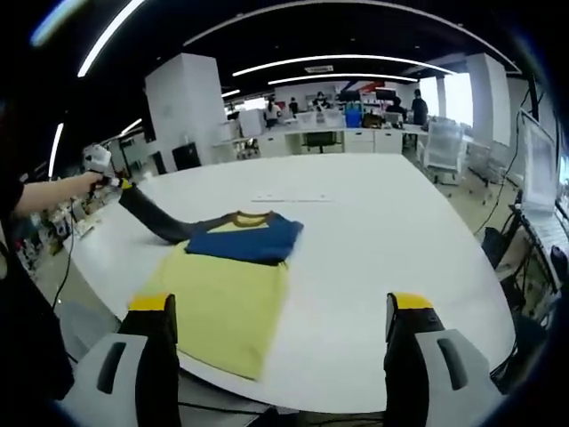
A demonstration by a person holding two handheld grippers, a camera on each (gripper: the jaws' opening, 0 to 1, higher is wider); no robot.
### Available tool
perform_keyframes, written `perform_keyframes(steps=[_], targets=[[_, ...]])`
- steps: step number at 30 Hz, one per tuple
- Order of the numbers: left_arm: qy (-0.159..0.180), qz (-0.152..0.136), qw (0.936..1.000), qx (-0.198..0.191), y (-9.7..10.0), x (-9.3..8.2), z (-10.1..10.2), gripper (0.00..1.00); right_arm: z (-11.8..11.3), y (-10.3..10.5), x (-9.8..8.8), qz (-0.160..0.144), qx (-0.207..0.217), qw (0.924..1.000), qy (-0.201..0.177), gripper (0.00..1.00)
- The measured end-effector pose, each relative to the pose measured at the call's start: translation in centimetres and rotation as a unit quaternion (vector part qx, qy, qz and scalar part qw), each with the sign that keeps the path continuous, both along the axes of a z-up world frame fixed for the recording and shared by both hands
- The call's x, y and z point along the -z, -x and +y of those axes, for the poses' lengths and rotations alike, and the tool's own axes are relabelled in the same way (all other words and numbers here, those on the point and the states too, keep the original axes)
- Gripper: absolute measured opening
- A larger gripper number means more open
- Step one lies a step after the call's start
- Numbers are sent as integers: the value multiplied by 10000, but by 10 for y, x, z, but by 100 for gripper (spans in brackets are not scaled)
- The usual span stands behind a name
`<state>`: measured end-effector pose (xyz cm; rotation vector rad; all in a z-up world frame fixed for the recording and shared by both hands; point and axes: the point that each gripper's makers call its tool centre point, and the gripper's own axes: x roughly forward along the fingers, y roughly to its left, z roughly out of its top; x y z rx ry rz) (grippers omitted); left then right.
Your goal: Fold the garment on the visible template until the final outline fits inside the template.
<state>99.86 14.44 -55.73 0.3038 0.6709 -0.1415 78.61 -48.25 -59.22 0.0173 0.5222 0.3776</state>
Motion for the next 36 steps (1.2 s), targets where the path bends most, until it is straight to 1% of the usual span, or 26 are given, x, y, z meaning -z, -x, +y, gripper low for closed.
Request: perform_keyframes(steps=[3, 6, 7, 9, 10, 12, 13, 15, 16, 17, 18, 19, 20, 24, 25, 27, 31, 36], targets=[[111, -84, 9998, 152, 0, -18, -25, 0, -4, 0, -2, -55, -8, 10000, -40, 97], [200, -164, 9989, 387, 1, -35, -54, 0, -8, 0, -2, -91, -17, 9999, -65, 97], [228, -183, 9984, 490, 2, -42, -66, 0, -9, 0, -3, -108, -17, 9999, -84, 97], [267, -218, 9974, 630, 2, -51, -82, 0, -11, 1, -3, -124, -28, 9999, -103, 97], [341, -233, 9968, 684, 2, -57, -95, 0, -12, 1, -3, -130, -39, 9998, -112, 97], [496, -238, 9954, 784, 2, -63, -113, 0, -13, 3, -3, -140, -53, 9998, -117, 97], [590, -214, 9944, 847, 2, -66, -127, 0, -15, 4, -3, -154, -63, 9998, -115, 97], [710, -206, 9928, 946, 2, -72, -146, 0, -20, 5, -3, -174, -61, 9998, -121, 97], [760, -195, 9914, 1046, 2, -75, -161, 0, -22, 6, -3, -179, -53, 9997, -130, 97], [799, -170, 9903, 1120, 2, -78, -171, 0, -24, 7, -3, -179, -43, 9997, -136, 97], [870, -139, 9888, 1208, 2, -80, -186, 0, -28, 8, -4, -183, -24, 9997, -143, 96], [914, -123, 9875, 1276, 3, -82, -196, 0, -31, 8, -4, -191, -12, 9997, -146, 96], [976, -113, 9857, 1369, 3, -84, -213, 0, -35, 9, -5, -209, 8, 9997, -146, 96], [1003, -38, 9819, 1606, 3, -83, -255, 0, -46, 9, -9, -267, 66, 9995, -156, 96], [983, -14, 9806, 1695, 2, -81, -268, 0, -49, 9, -10, -289, 82, 9994, -151, 96], [938, 45, 9798, 1768, -1, -73, -283, 0, -53, 8, -12, -313, 112, 9993, -160, 96], [1033, 239, 9778, 1810, -6, -56, -304, 0, -59, 11, -11, -319, 154, 9992, -164, 96], [1077, 381, 9767, 1817, -9, -43, -317, 0, -66, 14, -8, -259, 195, 9994, -135, 96]])
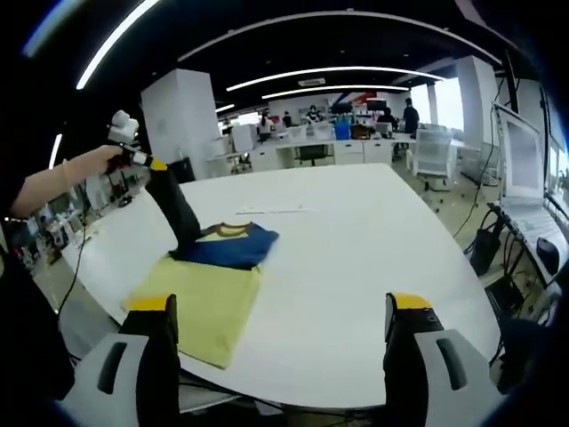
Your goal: Fold the garment on the visible template until the final outline fits inside the template.
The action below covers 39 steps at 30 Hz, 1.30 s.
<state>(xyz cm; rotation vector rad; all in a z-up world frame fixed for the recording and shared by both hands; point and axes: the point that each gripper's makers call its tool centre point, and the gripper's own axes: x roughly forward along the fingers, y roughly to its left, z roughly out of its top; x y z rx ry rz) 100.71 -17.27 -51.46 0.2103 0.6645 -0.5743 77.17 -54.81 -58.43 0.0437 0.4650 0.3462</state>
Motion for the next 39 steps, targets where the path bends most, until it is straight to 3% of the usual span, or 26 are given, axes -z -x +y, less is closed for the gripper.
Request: perform_keyframes(steps=[18, 27, 39], targets=[[-355, 429, 9980, 302, -16, 45, -42, 0, -17, -6, 11, 135, 136, 9998, 8, 96], [-514, 750, 9945, 525, -19, 80, -74, 0, -24, -6, 19, 220, 214, 9995, 7, 96], [-107, 1478, 9884, 336, -15, 128, -116, 0, -32, -1, 27, 324, 322, 9989, 43, 96]])
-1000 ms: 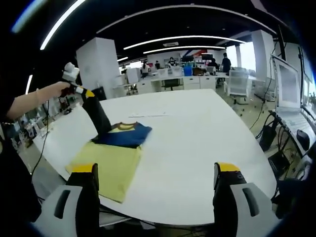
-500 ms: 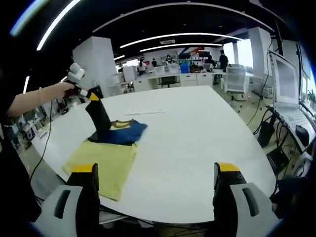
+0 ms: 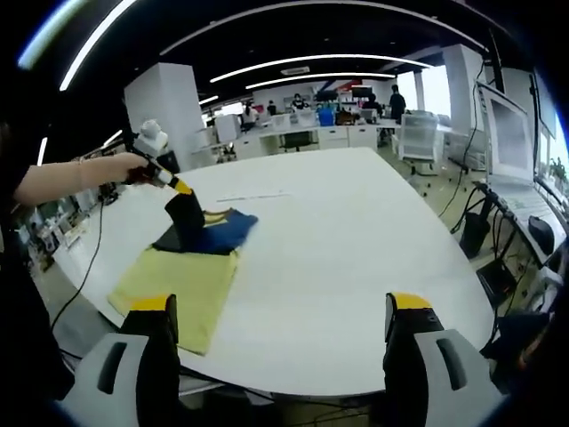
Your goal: Fold the garment on the visible template until the final outline fits inside the template.
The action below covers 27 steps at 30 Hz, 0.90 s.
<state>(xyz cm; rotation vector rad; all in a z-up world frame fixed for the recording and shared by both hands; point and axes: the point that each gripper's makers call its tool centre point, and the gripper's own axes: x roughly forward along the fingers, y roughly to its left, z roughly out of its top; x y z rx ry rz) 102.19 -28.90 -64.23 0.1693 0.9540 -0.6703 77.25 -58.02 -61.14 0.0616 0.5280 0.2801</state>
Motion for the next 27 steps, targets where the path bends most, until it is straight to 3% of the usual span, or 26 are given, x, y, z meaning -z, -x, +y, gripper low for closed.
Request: perform_keyframes(steps=[9, 19, 27], targets=[[-12, 136, 9998, 128, 5, 18, -24, 0, -3, 1, 5, 71, 47, 10000, 12, 96], [324, 414, 9986, 7, 10, 30, -45, 0, 1, -4, 9, 119, 0, 9999, 13, 96], [471, 565, 9970, 245, 26, 30, -61, 0, -2, -4, 12, 151, 24, 9999, 19, 96]])
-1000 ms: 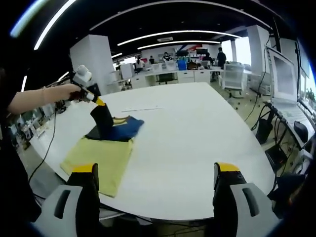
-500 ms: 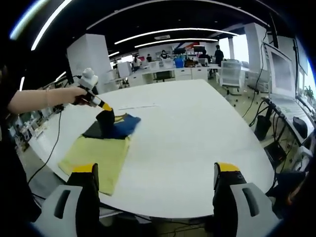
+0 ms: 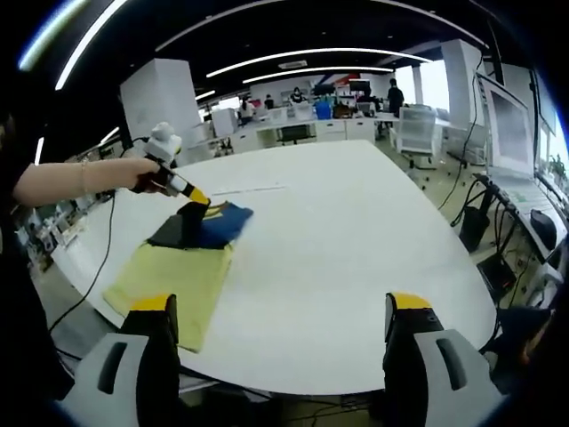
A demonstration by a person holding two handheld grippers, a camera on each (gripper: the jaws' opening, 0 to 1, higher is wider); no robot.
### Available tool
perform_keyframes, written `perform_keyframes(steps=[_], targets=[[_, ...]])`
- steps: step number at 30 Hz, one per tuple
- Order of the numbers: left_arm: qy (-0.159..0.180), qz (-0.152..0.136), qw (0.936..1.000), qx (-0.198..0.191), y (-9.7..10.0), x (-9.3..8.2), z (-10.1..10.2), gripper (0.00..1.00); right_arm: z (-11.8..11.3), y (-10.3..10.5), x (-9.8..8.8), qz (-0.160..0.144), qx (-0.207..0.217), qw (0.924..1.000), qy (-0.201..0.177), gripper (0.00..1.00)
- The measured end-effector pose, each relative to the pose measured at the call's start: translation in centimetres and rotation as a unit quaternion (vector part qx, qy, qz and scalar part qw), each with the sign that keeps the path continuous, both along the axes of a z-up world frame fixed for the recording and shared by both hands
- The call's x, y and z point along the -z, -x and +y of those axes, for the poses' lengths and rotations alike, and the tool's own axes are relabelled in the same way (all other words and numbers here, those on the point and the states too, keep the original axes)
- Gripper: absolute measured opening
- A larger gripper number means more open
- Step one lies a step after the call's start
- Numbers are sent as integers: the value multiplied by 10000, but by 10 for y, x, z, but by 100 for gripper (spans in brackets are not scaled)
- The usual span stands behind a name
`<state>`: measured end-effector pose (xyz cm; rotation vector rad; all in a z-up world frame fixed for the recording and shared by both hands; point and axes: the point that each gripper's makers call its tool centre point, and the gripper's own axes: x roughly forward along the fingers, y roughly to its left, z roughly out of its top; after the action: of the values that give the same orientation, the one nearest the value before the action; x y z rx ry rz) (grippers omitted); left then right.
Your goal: Fold the garment on the visible template until the final outline fits inside the template.
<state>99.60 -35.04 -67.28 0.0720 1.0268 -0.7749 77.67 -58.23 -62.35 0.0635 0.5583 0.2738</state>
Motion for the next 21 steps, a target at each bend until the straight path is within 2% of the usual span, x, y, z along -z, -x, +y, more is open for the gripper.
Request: perform_keyframes(steps=[7, 12, 17, 21], targets=[[139, 173, 9997, -79, -3, 12, -9, 0, 3, -2, 2, 10, -42, 10000, -18, 96], [308, 373, 9979, -434, -6, 25, -16, 0, -1, 0, 5, 43, 3, 10000, -15, 96], [287, 438, 9972, -534, -4, 39, -21, 0, -7, 3, 8, 100, 75, 9999, -15, 96], [373, 492, 9954, -730, -12, 51, -24, 0, -8, 3, 11, 130, 97, 9999, -19, 96]])
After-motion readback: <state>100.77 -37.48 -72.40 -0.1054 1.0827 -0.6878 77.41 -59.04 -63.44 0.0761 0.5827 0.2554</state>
